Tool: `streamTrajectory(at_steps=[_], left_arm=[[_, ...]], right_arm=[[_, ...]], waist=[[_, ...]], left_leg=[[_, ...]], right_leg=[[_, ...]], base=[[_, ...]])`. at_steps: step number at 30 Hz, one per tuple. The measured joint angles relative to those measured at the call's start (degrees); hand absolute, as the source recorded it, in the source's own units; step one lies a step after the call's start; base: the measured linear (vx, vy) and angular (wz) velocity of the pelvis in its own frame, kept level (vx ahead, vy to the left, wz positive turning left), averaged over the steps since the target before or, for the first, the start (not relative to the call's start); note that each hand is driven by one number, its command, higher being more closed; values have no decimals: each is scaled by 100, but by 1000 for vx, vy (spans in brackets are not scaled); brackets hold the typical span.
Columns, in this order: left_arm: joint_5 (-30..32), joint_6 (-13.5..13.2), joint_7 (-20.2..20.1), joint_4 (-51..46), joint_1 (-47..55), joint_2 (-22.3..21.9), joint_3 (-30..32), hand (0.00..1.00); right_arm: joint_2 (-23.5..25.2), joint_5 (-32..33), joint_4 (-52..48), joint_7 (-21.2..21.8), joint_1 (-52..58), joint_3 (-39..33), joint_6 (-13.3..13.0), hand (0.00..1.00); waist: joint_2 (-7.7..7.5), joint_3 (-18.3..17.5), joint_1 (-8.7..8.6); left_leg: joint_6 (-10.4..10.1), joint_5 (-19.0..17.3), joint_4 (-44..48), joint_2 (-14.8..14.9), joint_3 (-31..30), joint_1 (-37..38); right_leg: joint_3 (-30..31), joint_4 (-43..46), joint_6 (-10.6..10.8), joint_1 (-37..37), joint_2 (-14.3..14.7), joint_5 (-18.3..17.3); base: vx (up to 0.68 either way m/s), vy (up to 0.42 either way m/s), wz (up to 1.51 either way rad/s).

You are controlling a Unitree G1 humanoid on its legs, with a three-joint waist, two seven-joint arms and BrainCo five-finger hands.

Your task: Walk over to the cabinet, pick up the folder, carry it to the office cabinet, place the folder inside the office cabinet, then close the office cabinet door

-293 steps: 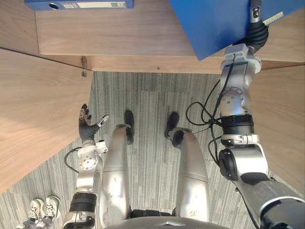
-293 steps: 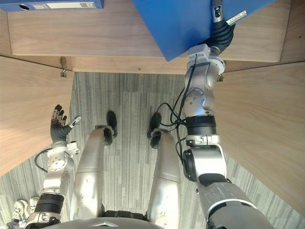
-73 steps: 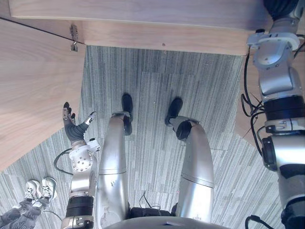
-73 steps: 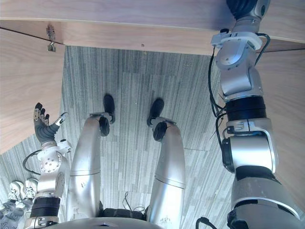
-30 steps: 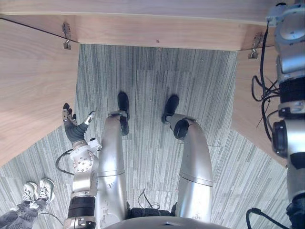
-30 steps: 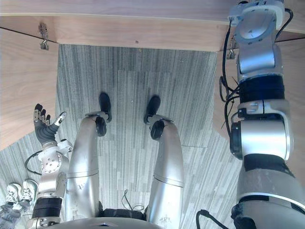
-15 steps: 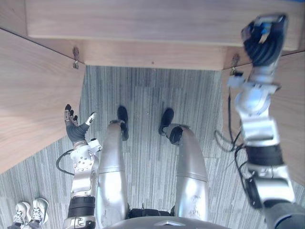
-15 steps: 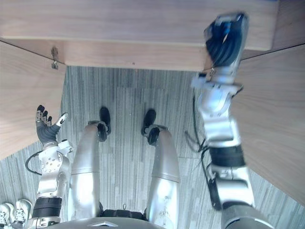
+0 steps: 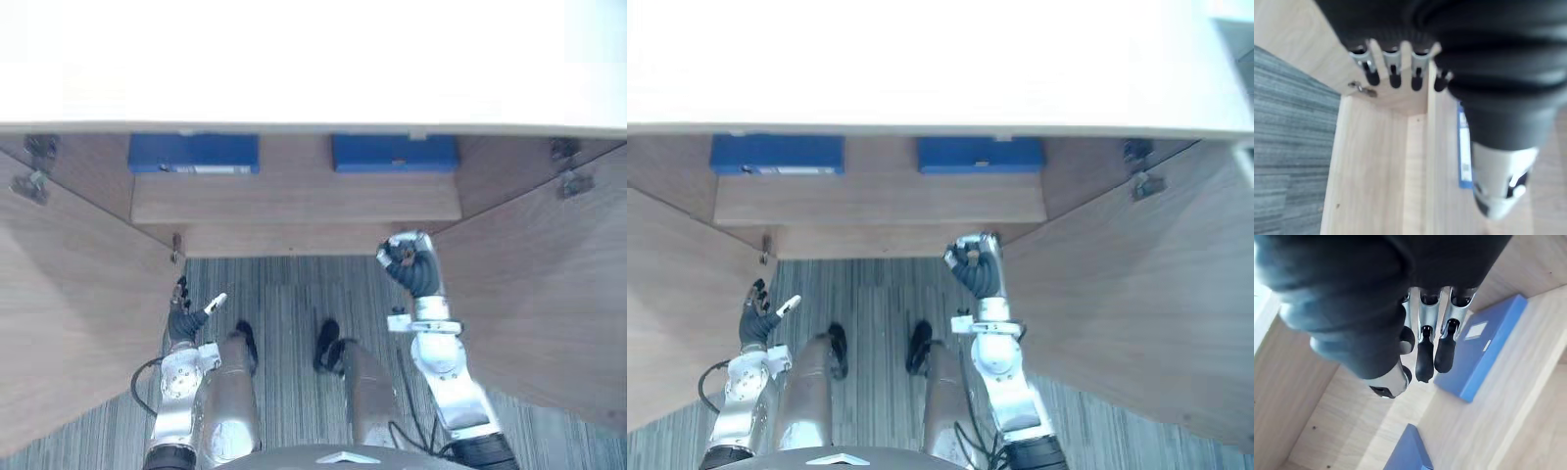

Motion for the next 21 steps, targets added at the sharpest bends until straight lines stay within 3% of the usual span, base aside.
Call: streamTrajectory(at_steps=[4,12,21], left_arm=[[0,25,-167,627,-12,88,-118,0],[126,157,-362,2005,-148,428,105,0],[229,261,-457,2813,-80,403,265,0]], right_arm=[[254,-7,1106,119,110,-21,116,0],[418,-10,3582,303,-88,-745,279,0],[431,310,5268,358,-81,-1322,507,0]], waist=[[-7,-278,-76],[19,-554,-245],[-1,-949,-260]], left_leg=[[-18,244,-782,-147,128,691],[-68,875,-2367,-449,385,1957],[-63,1018,-3067,-717,499,2680]], right_leg=[[46,-764,63,636,46,279],[218,-2919,160,2036,227,1327],[546,-3580,249,2578,171,1593]], base=[[126,24,-6],[73,15,-11],[-19,30,-17]])
